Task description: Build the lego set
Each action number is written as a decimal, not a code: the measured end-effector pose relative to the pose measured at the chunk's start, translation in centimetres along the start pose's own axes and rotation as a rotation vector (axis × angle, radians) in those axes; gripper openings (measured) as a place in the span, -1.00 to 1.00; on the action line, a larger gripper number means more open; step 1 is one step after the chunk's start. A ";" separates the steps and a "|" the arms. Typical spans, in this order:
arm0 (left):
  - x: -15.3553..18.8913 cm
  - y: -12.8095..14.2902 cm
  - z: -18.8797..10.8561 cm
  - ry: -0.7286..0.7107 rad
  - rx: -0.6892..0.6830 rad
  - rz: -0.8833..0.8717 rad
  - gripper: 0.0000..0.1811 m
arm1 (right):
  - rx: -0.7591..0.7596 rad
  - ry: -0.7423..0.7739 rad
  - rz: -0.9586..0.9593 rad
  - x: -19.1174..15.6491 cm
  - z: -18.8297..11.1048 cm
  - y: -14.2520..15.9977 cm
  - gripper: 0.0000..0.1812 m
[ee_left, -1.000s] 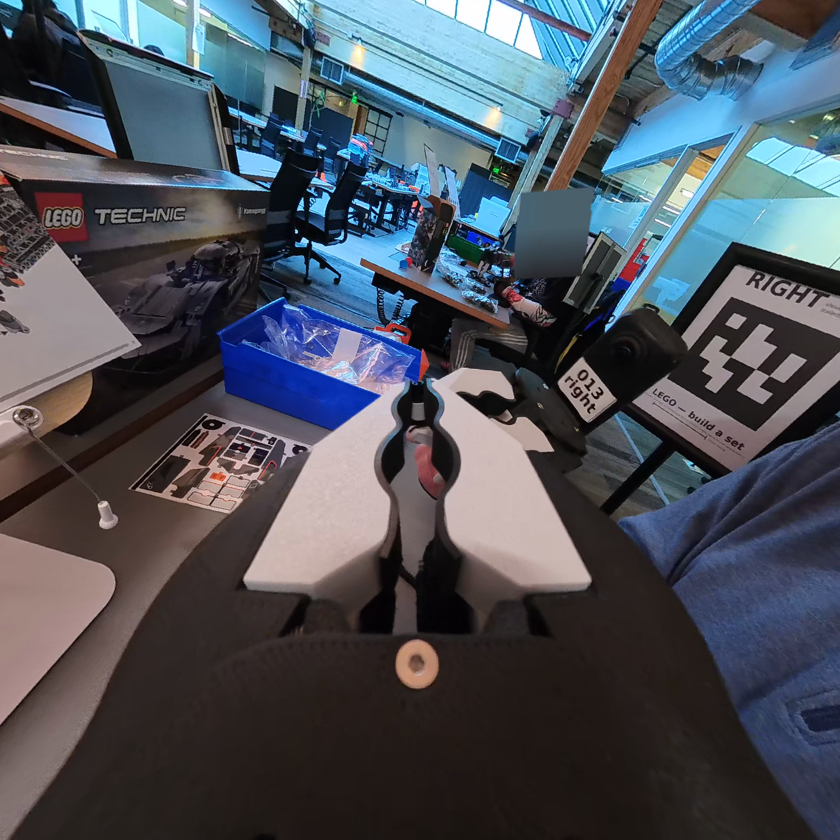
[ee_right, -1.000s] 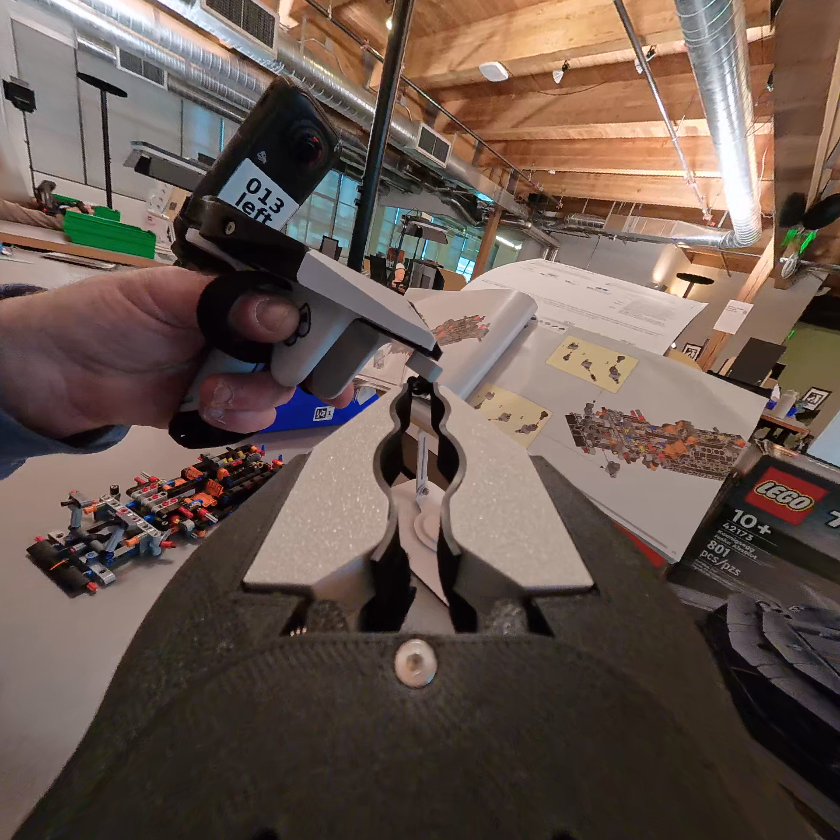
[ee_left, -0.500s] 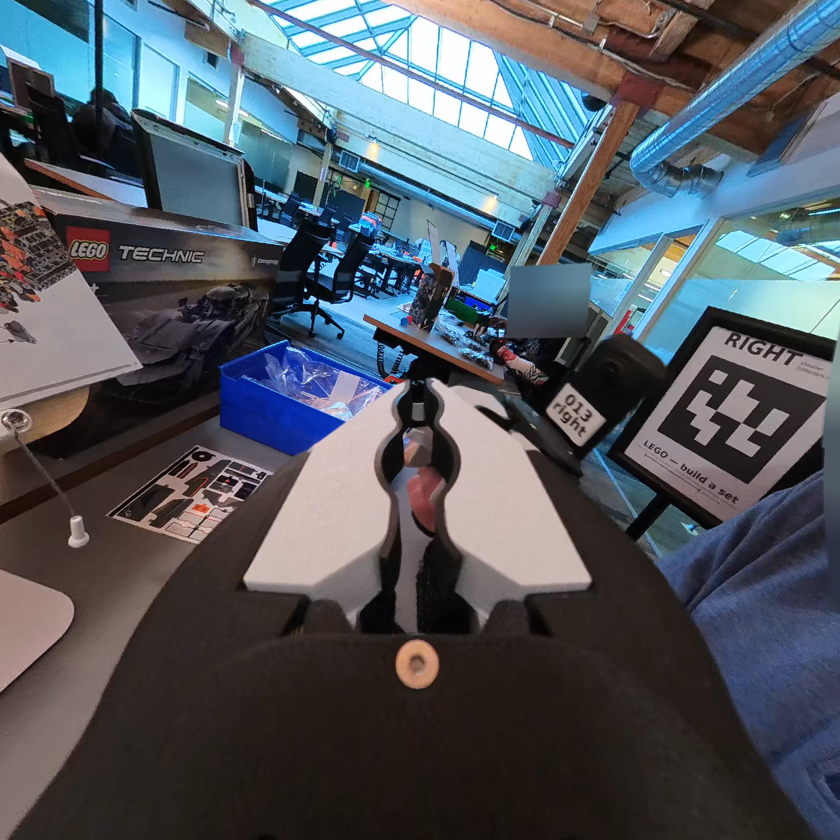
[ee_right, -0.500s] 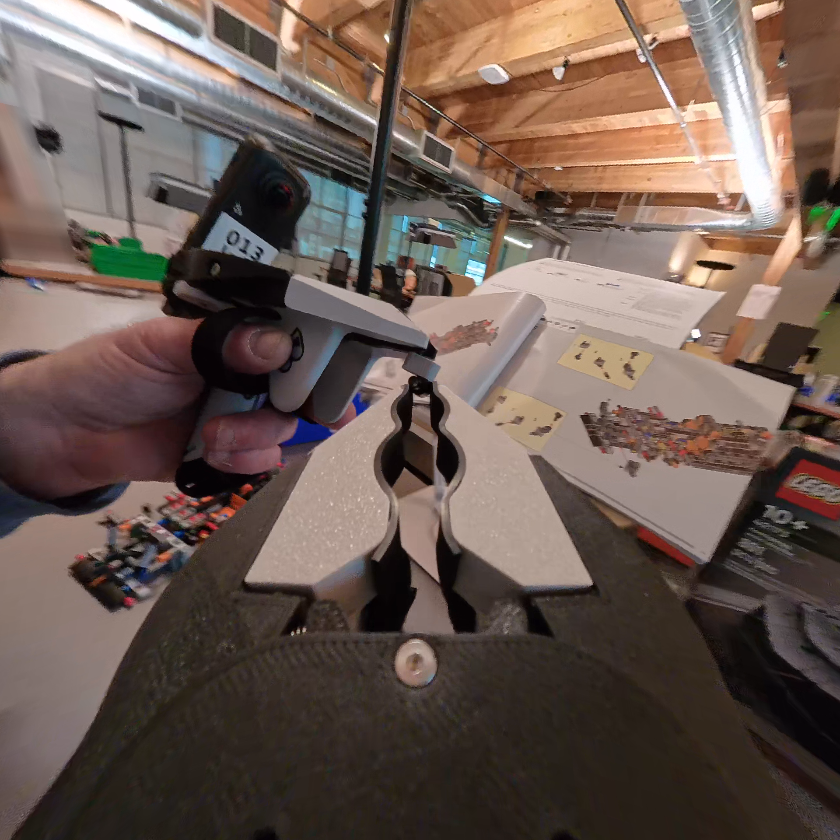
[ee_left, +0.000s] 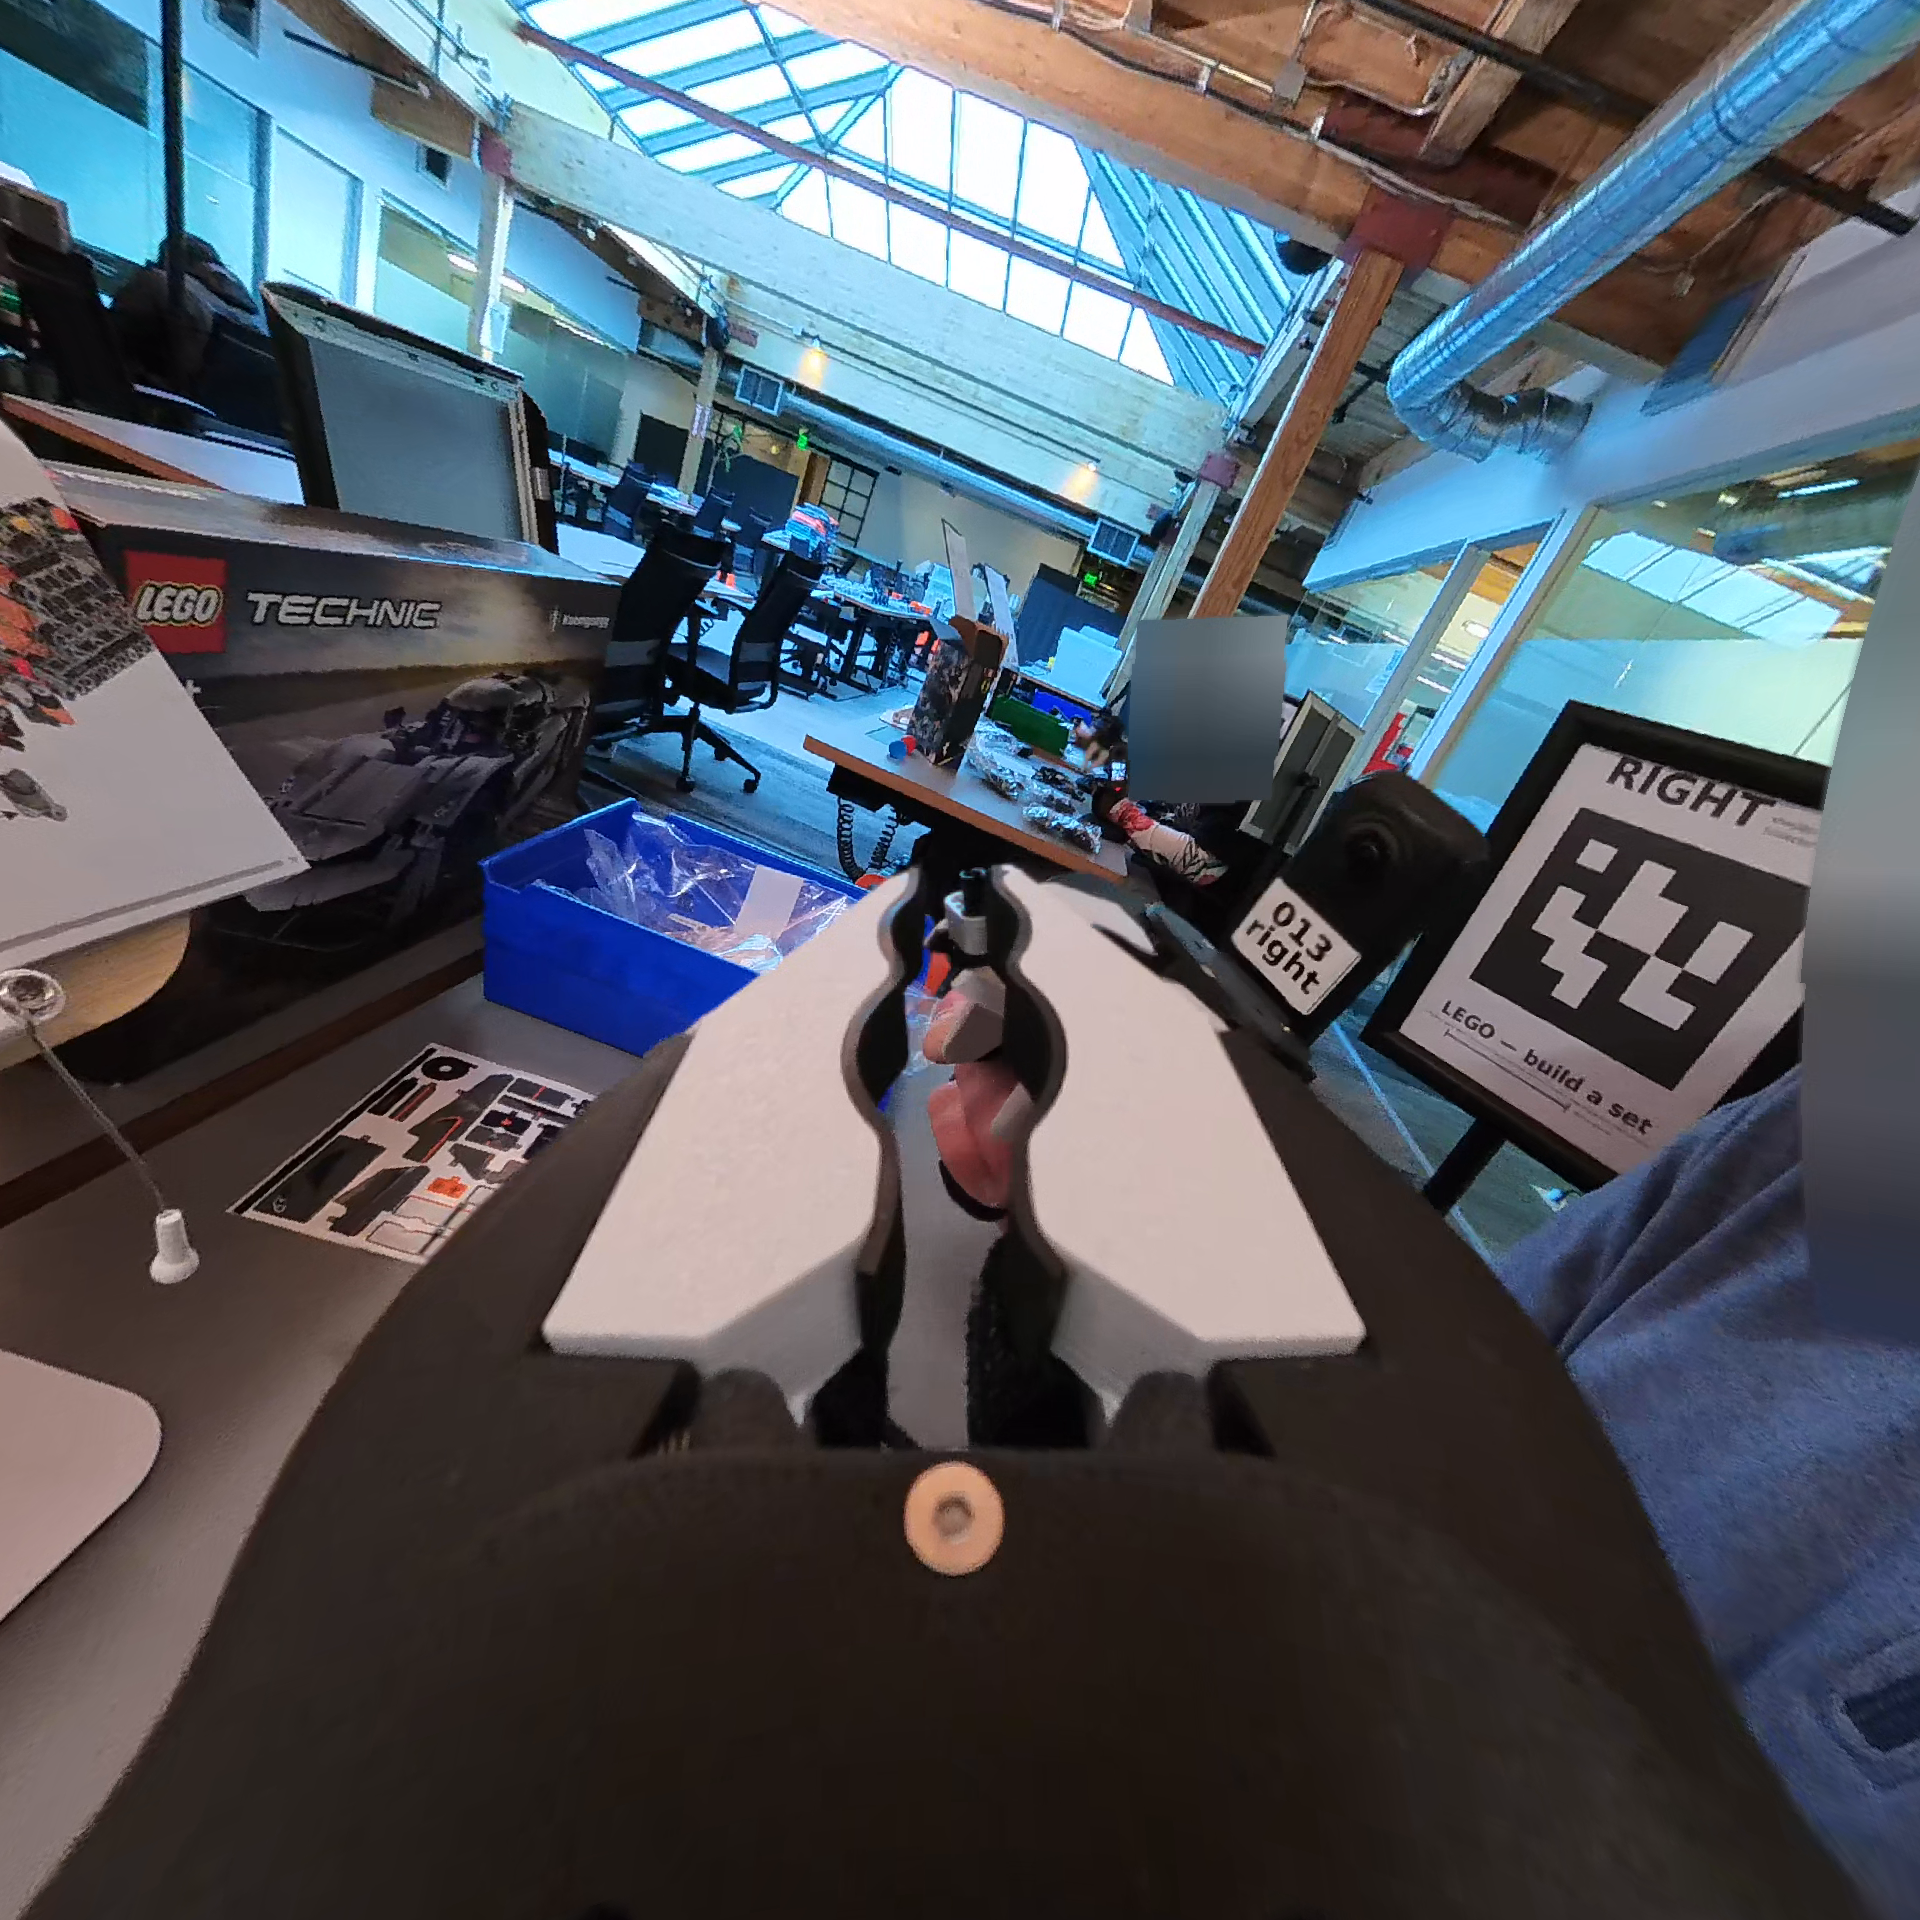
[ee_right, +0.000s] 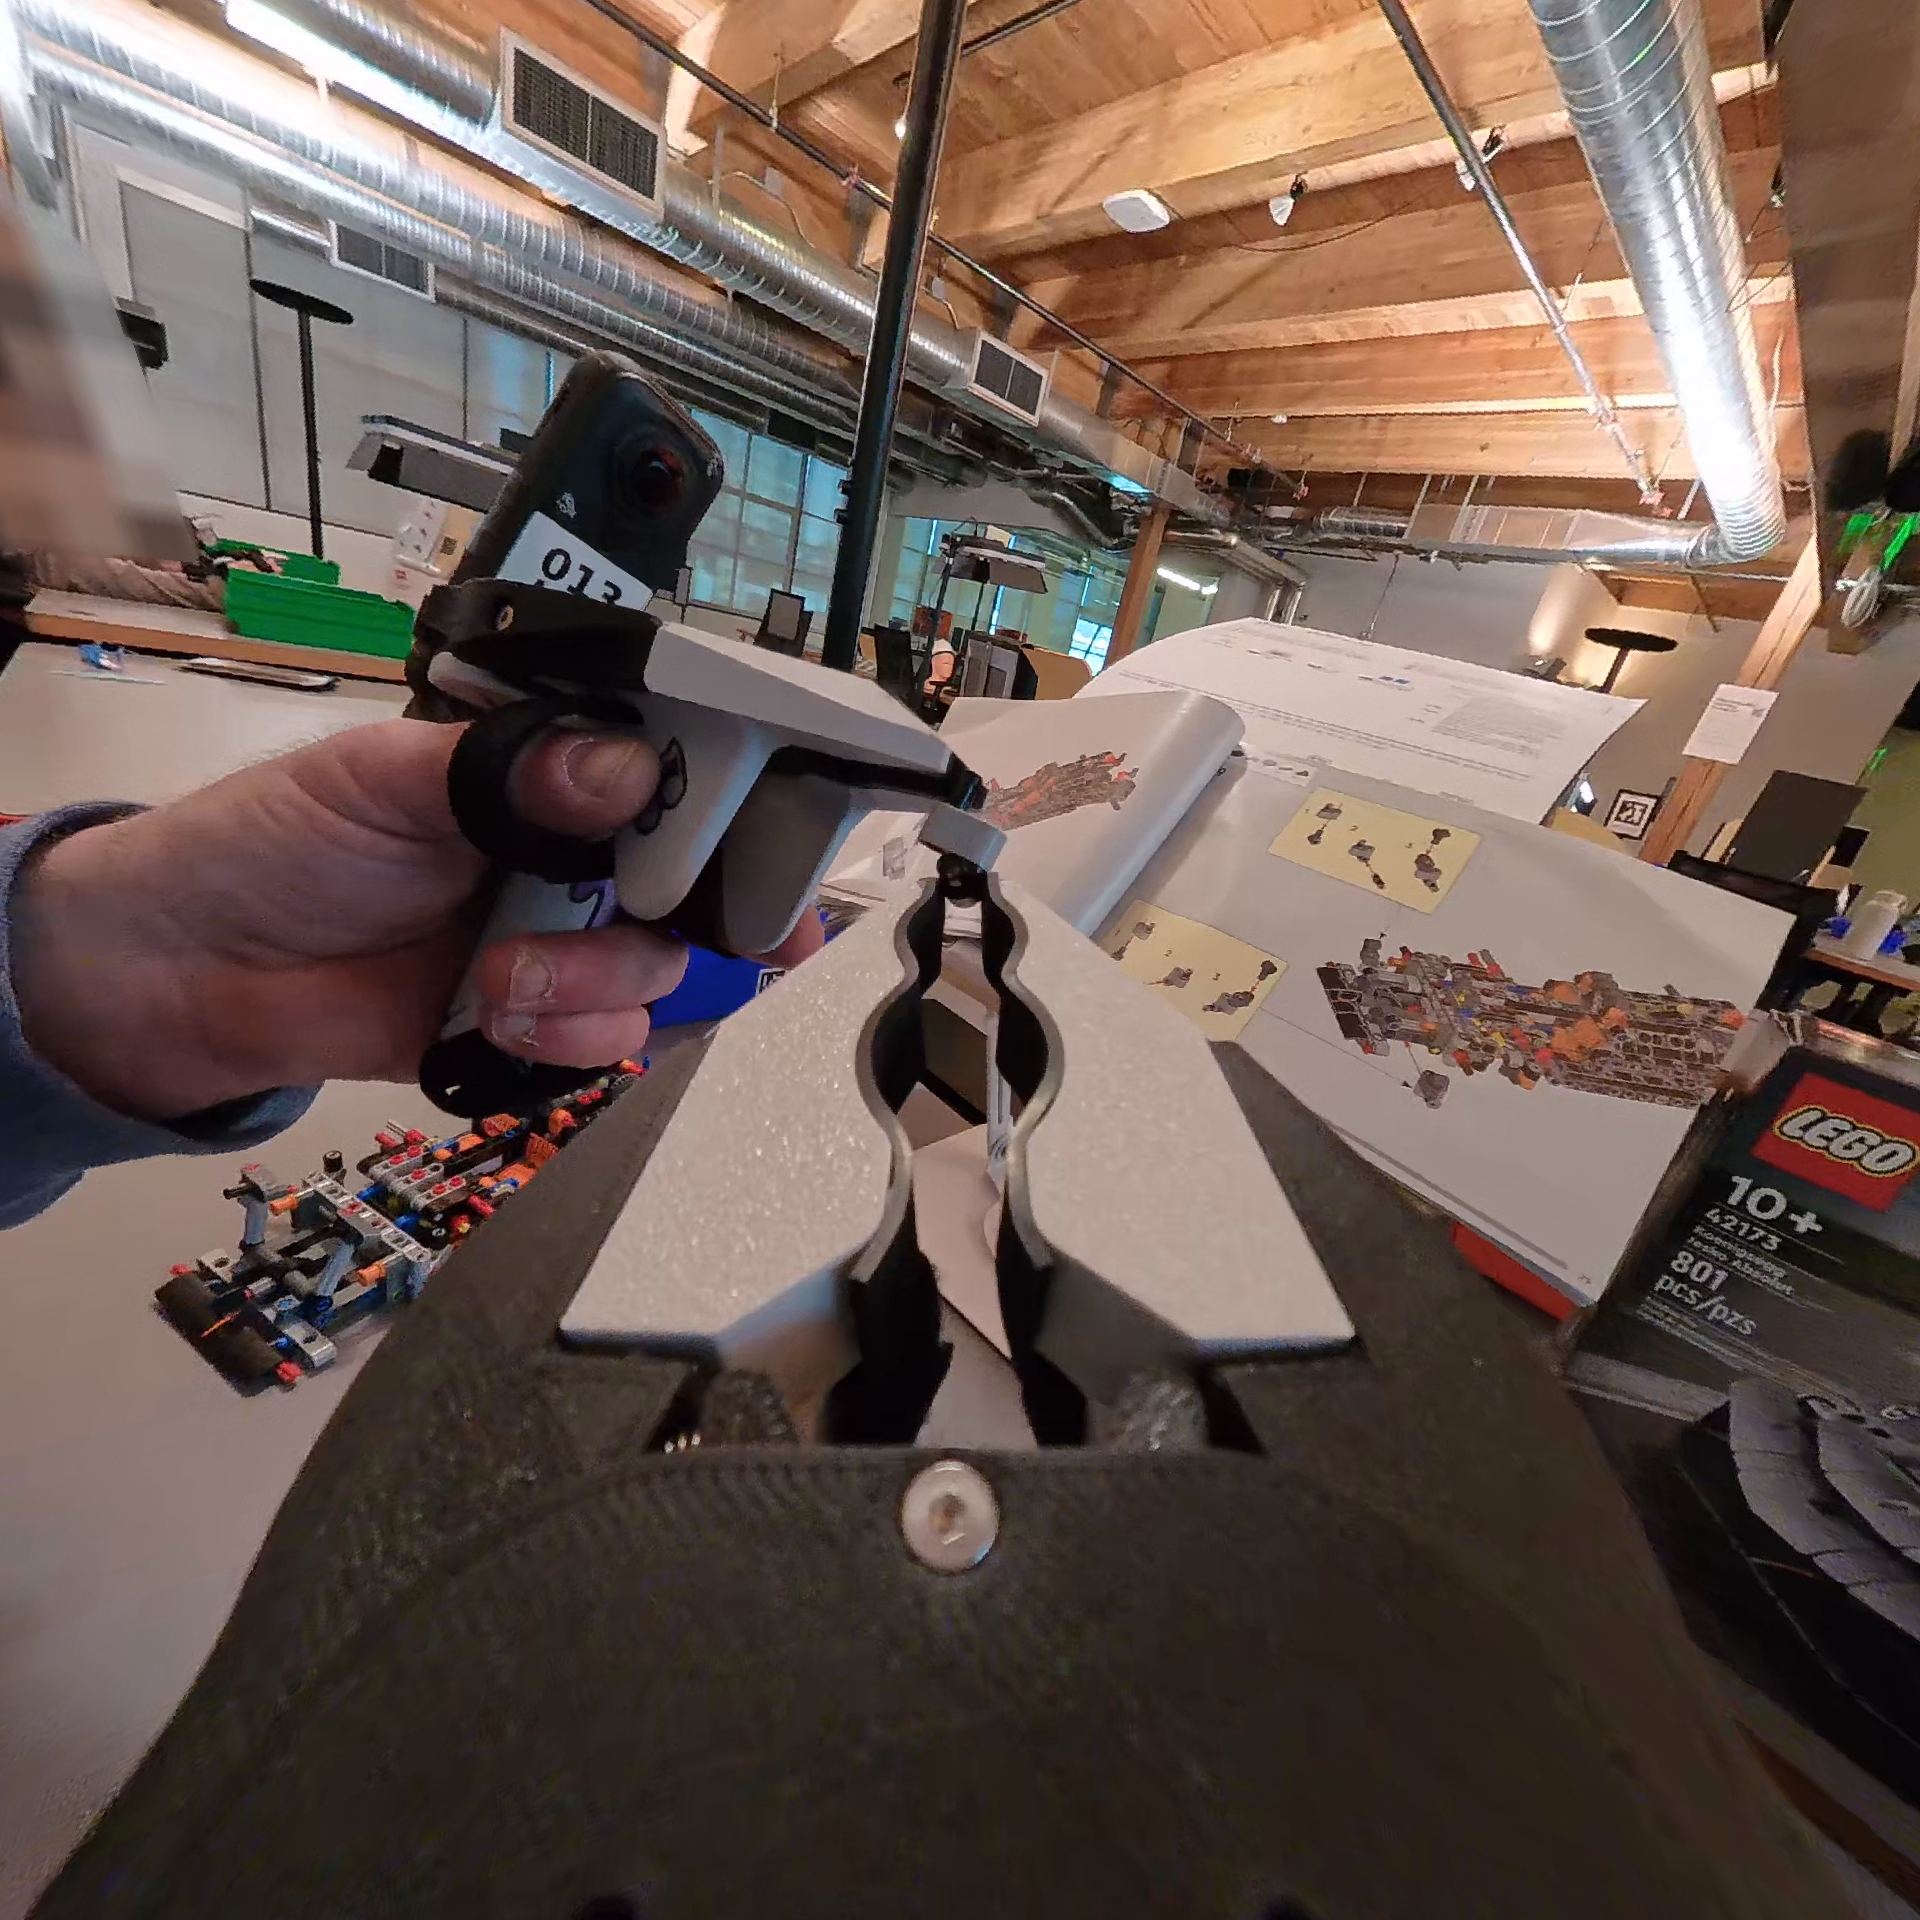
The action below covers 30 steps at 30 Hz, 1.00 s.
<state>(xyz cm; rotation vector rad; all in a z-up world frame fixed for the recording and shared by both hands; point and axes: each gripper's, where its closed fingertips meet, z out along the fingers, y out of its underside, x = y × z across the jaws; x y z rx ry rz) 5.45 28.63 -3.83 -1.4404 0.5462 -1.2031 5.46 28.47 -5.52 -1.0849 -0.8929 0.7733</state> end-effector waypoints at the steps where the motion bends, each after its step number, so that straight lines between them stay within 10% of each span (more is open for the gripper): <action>1: -0.1 -0.2 -0.1 -0.006 0.007 0.000 -0.88 | 0.008 -0.009 0.016 0.0 0.0 -0.1 -0.95; 10: 1.1 1.0 0.1 0.056 -0.031 0.013 -0.82 | 0.094 -0.127 0.210 0.1 -0.5 -0.7 -0.96; 23: 0.5 1.1 0.7 0.002 -0.045 0.057 -0.84 | -0.073 0.102 -0.185 -0.2 0.0 -0.3 -0.96; 30: 0.7 0.4 0.1 -0.006 -0.011 0.068 -0.80 | 0.031 0.008 0.038 0.3 -0.3 -0.7 -0.96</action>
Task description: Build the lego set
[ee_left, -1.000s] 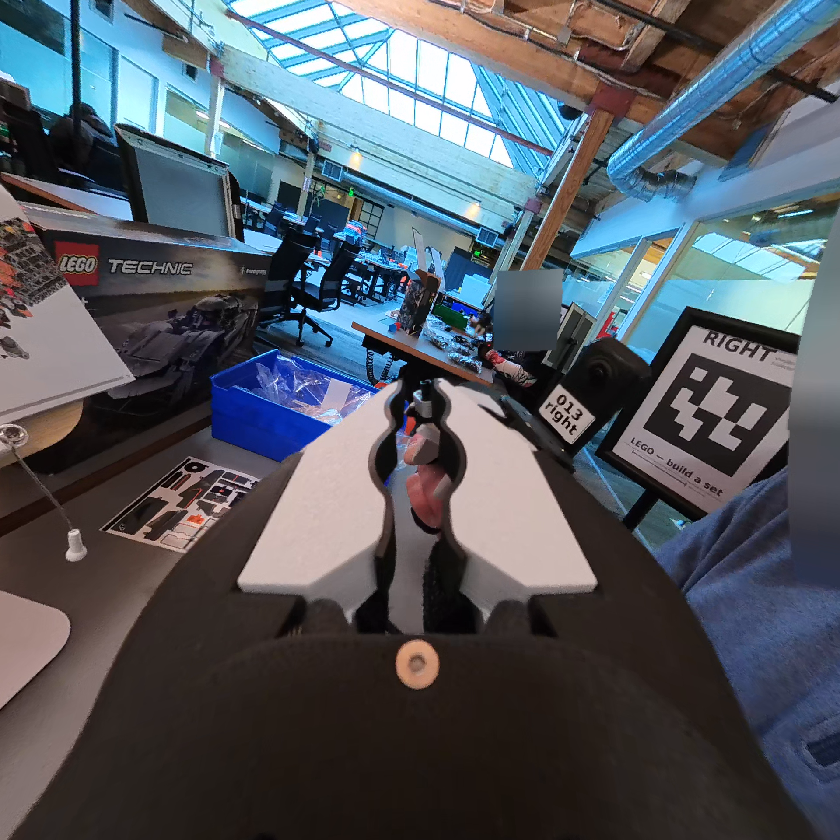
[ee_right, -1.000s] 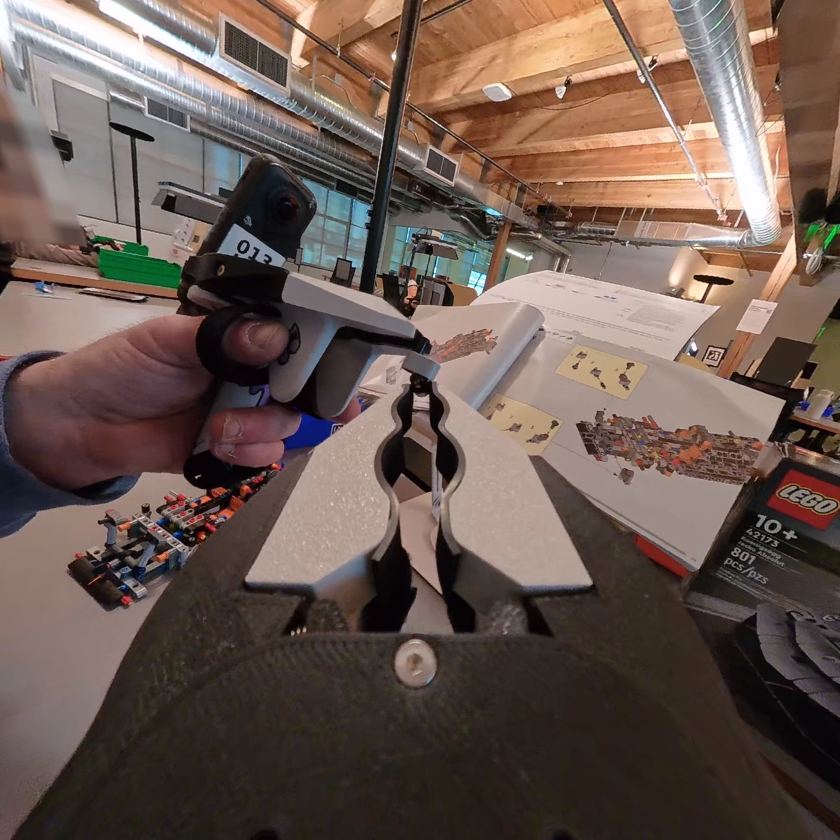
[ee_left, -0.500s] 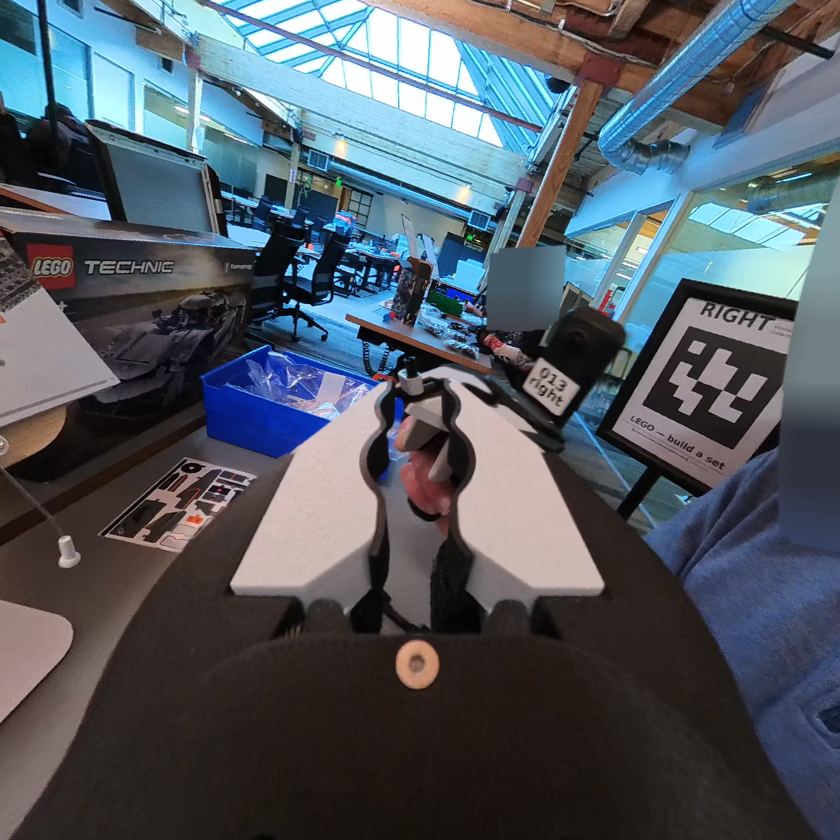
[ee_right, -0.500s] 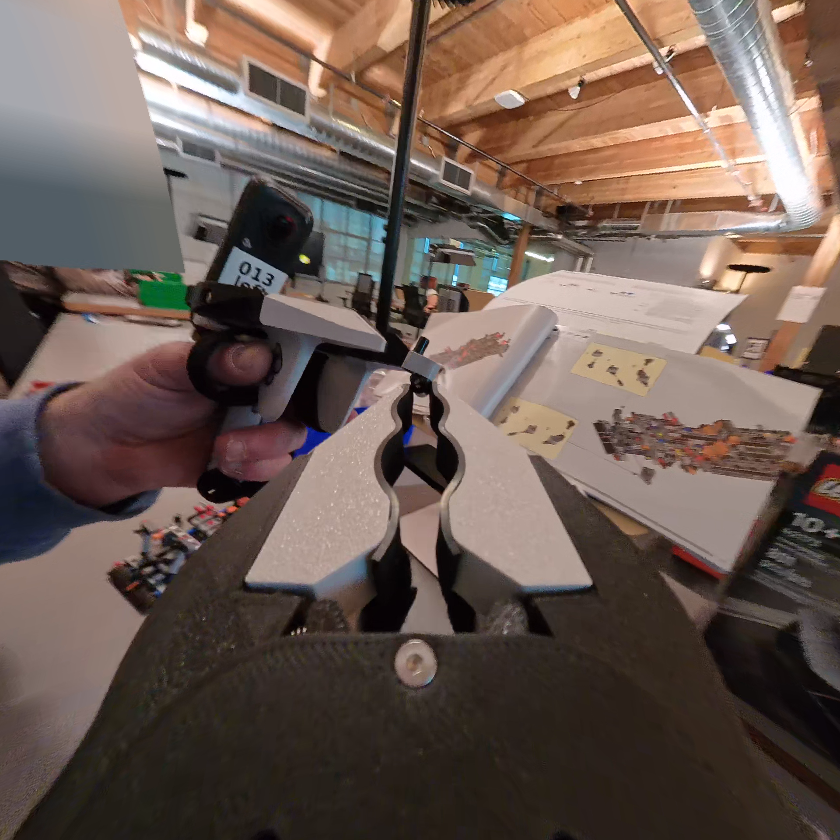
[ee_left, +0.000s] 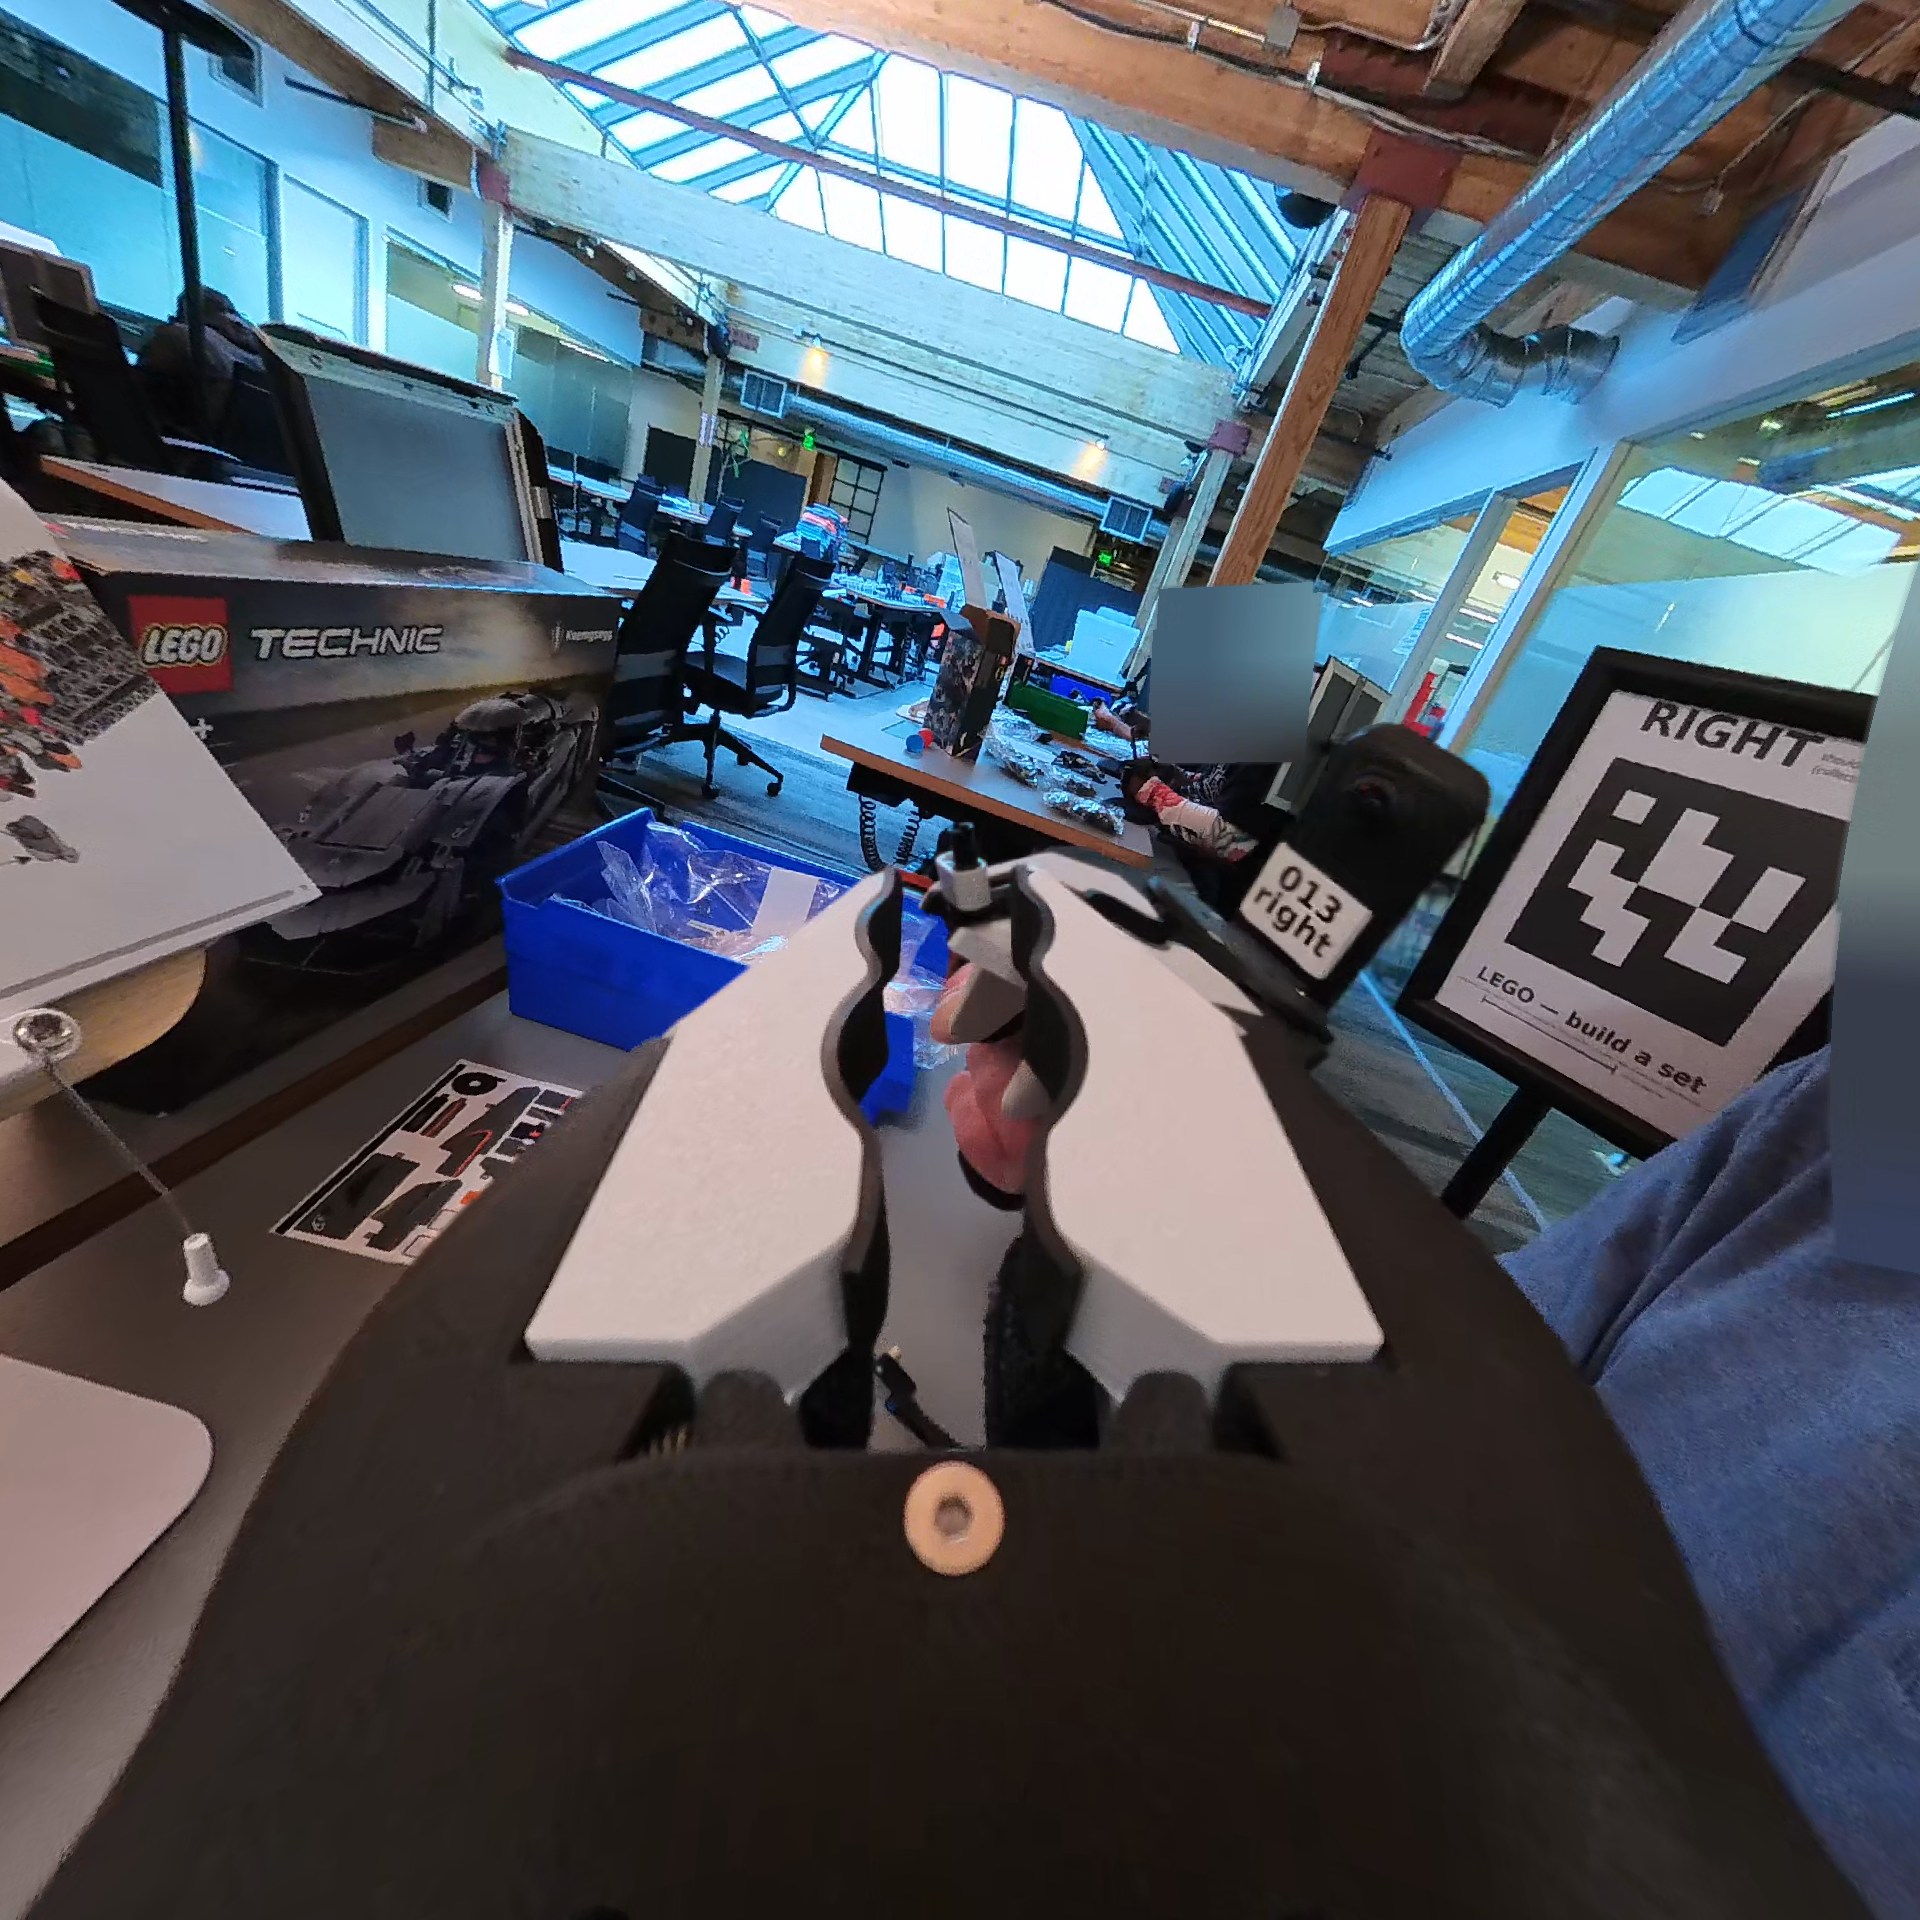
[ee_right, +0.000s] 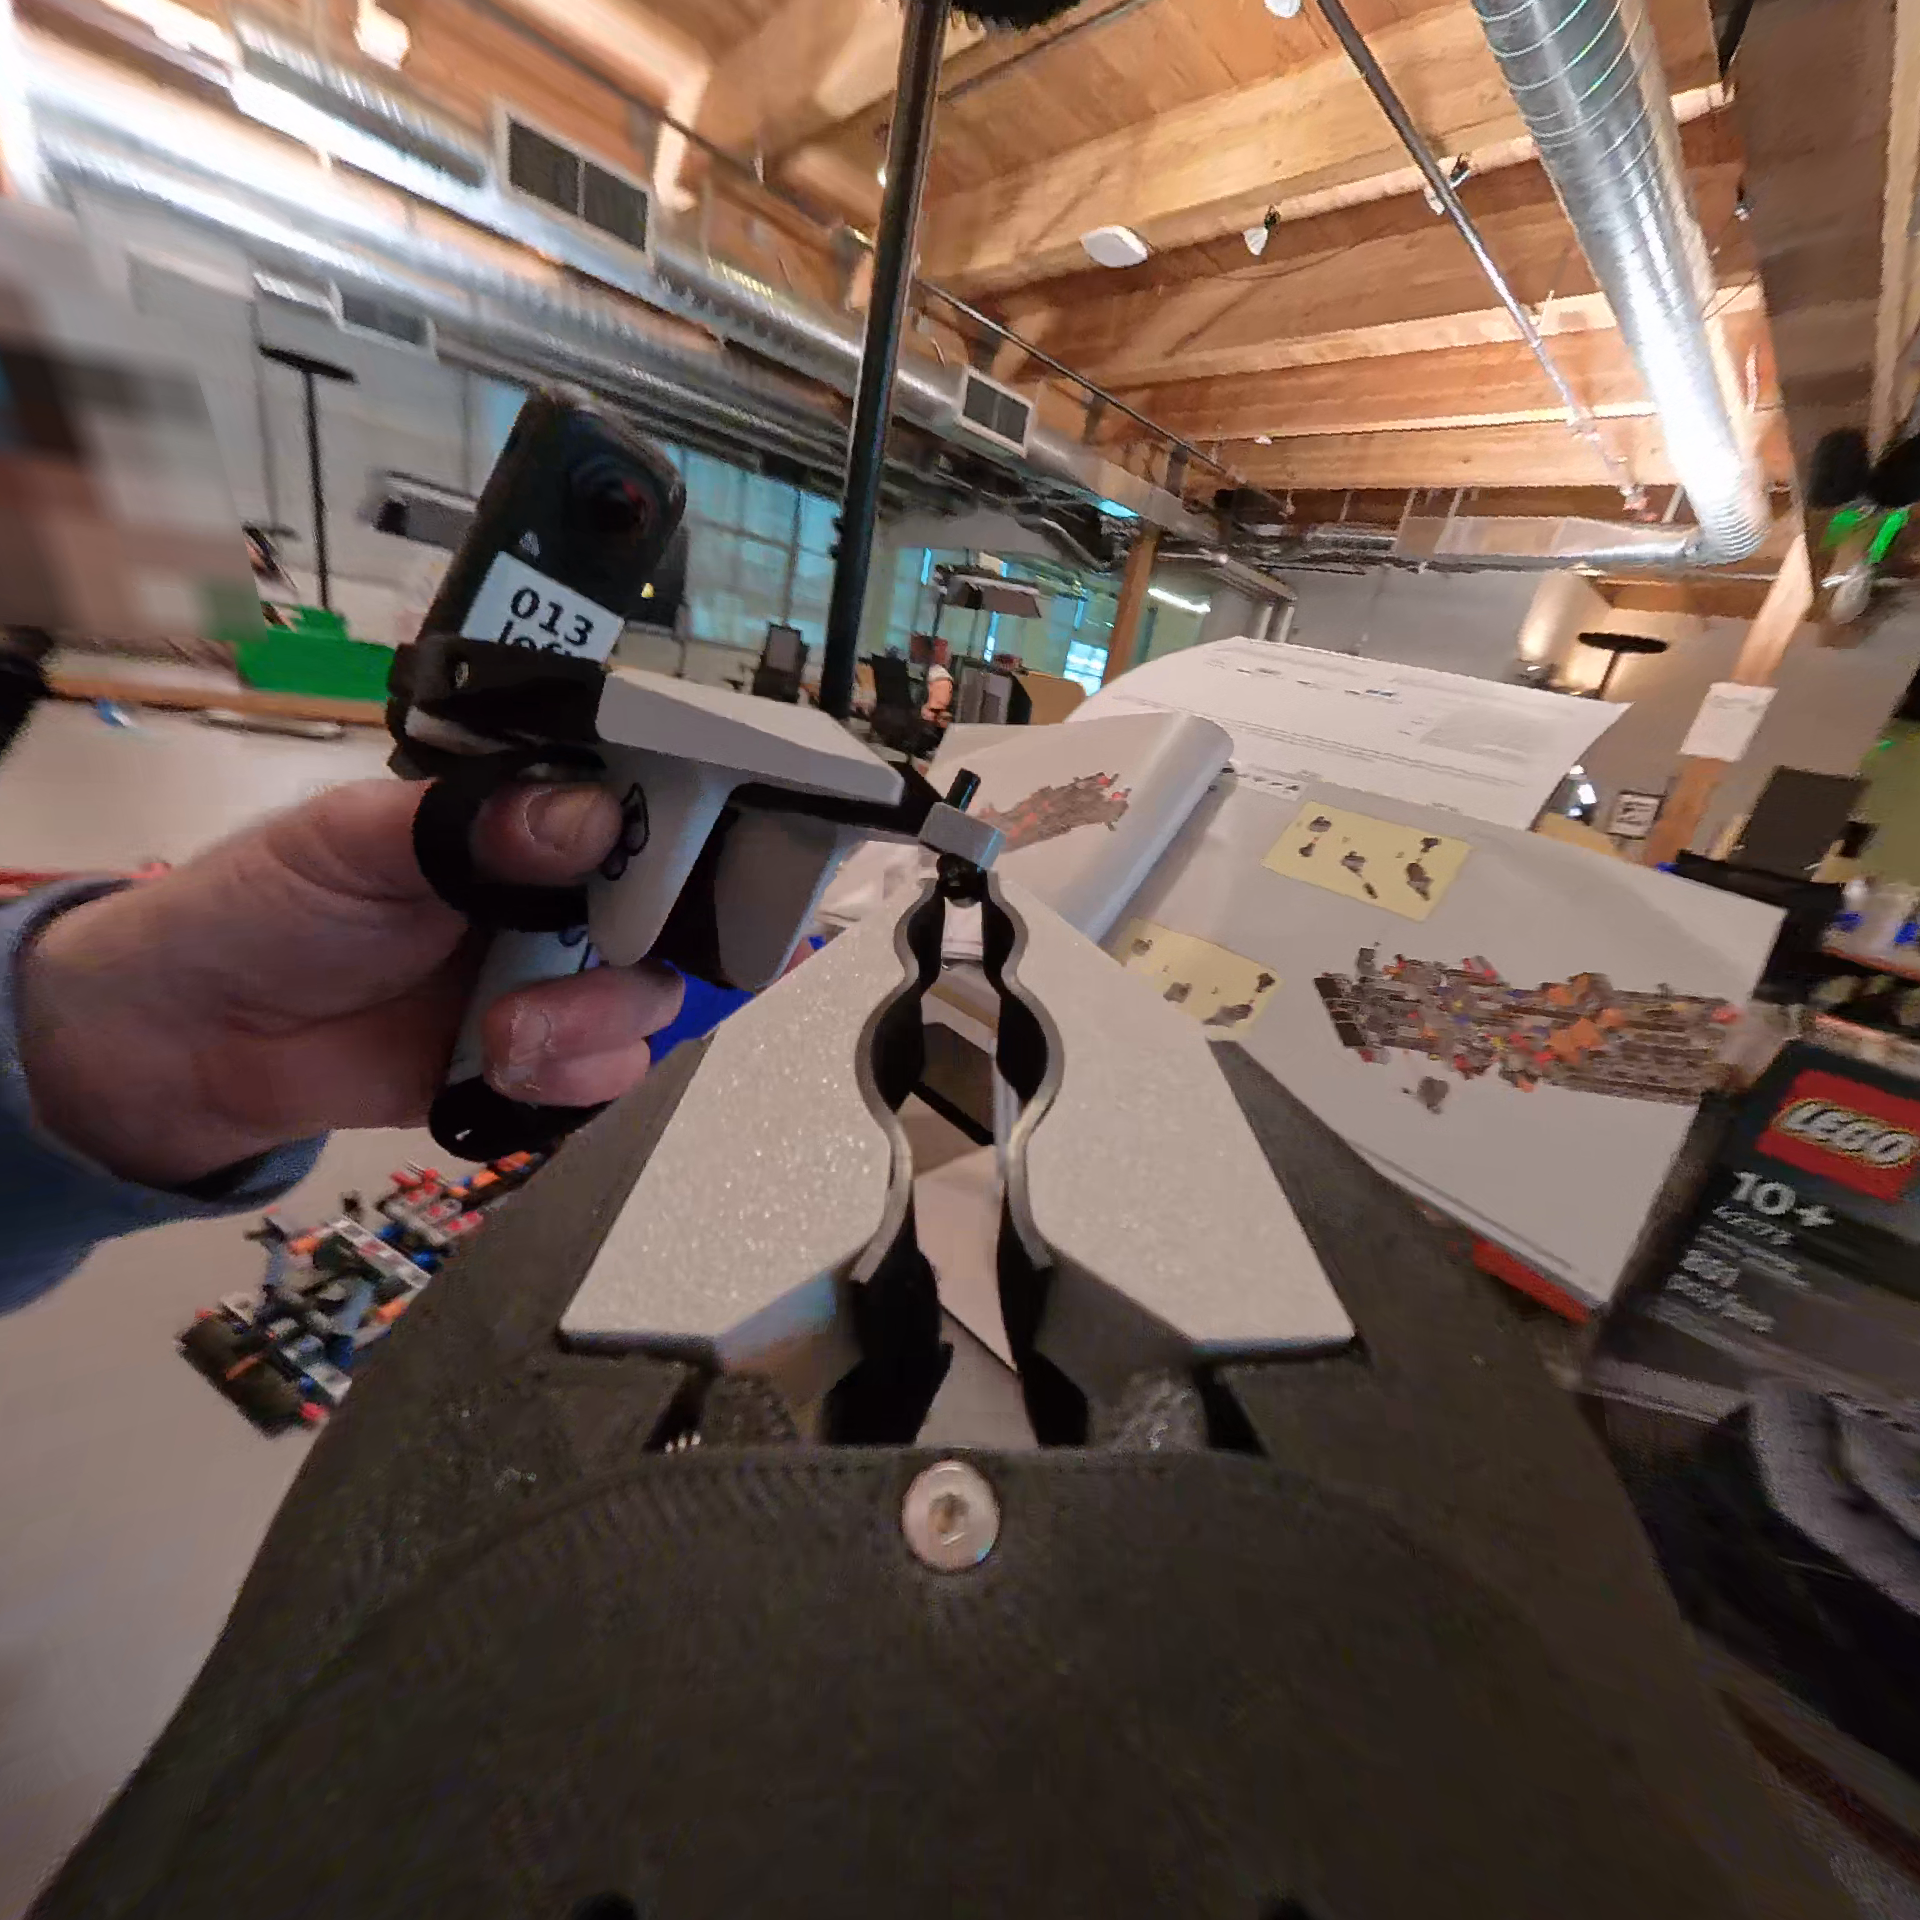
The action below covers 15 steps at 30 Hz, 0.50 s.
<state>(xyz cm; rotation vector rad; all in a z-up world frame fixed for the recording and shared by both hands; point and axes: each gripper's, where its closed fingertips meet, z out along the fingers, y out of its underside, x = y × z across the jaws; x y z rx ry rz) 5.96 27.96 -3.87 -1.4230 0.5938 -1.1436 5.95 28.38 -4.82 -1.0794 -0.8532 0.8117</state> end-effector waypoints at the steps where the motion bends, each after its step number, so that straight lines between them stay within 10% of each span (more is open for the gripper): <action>1: 0.0 -0.1 -0.1 -0.005 0.003 0.005 -0.80 | 0.016 -0.018 0.025 0.0 -0.1 -0.1 -0.96; 15: 1.4 -0.2 0.1 -0.039 0.007 0.074 -0.81 | 0.213 -0.302 0.334 -1.0 -0.7 -1.3 -0.96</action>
